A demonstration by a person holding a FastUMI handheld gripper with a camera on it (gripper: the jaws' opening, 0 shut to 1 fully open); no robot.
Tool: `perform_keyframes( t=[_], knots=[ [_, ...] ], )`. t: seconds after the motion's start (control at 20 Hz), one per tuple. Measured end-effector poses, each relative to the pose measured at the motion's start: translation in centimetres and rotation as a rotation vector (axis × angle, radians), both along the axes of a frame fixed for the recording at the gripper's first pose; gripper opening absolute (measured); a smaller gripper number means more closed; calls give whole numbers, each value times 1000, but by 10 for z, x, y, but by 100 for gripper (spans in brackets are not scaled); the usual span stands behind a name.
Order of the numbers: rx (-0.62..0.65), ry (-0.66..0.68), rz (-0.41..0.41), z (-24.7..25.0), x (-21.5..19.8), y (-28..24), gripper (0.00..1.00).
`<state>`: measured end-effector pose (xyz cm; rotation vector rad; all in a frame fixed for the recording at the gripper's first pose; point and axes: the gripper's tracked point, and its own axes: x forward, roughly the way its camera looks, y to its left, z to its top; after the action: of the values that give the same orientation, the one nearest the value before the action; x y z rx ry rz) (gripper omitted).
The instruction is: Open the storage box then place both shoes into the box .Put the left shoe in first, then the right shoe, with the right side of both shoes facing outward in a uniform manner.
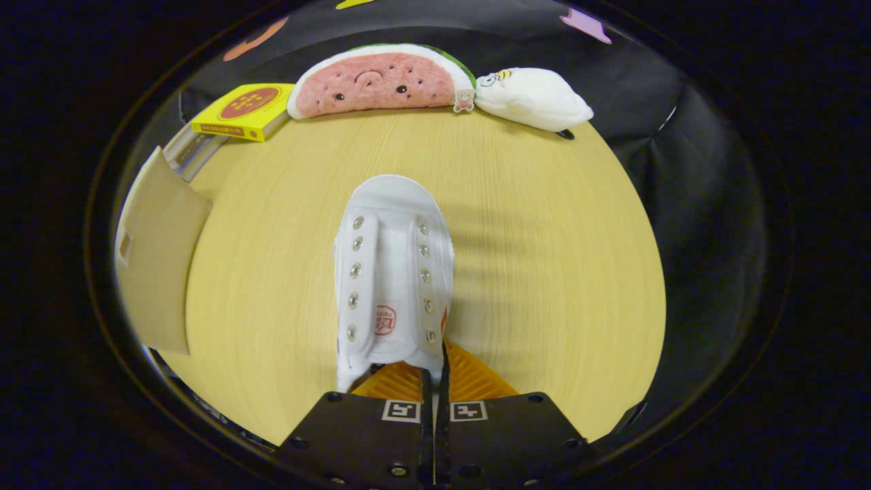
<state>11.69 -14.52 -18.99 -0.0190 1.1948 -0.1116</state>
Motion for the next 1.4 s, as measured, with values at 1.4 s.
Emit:
perform_keyframes(
  t=[1.4],
  knots=[
    [560,-288,44,178,-15,232,0]
  ],
)
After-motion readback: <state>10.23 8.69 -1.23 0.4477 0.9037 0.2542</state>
